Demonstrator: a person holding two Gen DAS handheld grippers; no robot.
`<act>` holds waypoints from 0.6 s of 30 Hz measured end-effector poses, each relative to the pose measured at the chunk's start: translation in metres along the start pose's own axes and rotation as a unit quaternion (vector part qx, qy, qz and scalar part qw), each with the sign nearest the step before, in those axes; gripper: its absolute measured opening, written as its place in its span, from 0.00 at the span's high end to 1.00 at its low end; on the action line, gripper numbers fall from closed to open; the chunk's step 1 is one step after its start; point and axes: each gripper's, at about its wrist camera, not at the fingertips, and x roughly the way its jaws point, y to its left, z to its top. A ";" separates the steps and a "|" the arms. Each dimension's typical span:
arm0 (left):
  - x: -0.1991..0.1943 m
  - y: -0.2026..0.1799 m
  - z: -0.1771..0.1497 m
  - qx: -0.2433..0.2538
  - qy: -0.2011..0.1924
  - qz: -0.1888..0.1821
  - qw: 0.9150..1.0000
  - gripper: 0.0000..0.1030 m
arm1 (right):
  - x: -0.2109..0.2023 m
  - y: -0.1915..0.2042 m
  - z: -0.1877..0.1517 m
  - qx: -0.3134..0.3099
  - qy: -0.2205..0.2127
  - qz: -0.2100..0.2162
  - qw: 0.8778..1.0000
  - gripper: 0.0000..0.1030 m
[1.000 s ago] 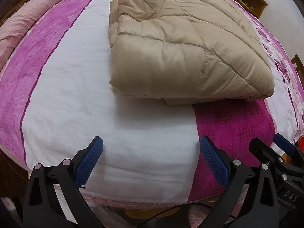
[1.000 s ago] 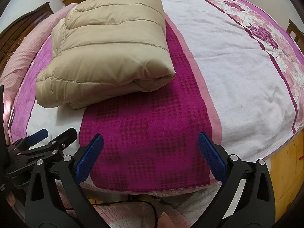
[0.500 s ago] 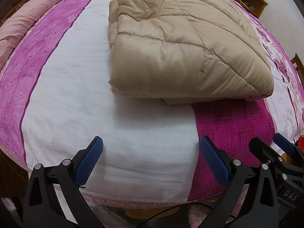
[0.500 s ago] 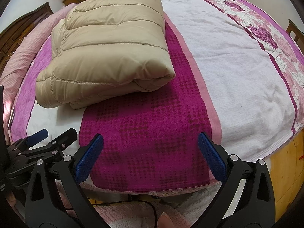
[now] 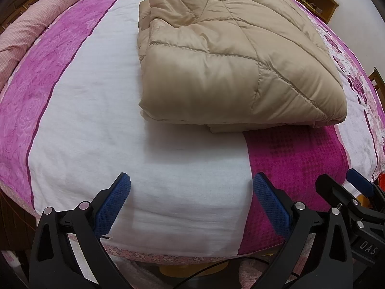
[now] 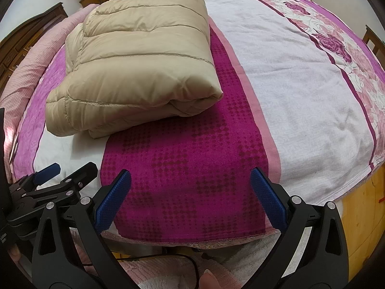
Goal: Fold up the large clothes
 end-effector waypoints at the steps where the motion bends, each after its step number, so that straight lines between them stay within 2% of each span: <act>1: 0.000 0.000 0.000 0.000 0.000 0.000 1.000 0.05 | 0.000 0.000 0.000 0.000 0.000 0.000 1.000 0.04; 18: -0.002 -0.001 0.000 0.000 -0.002 -0.001 1.000 0.05 | 0.000 0.000 0.000 0.000 -0.001 0.000 1.000 0.04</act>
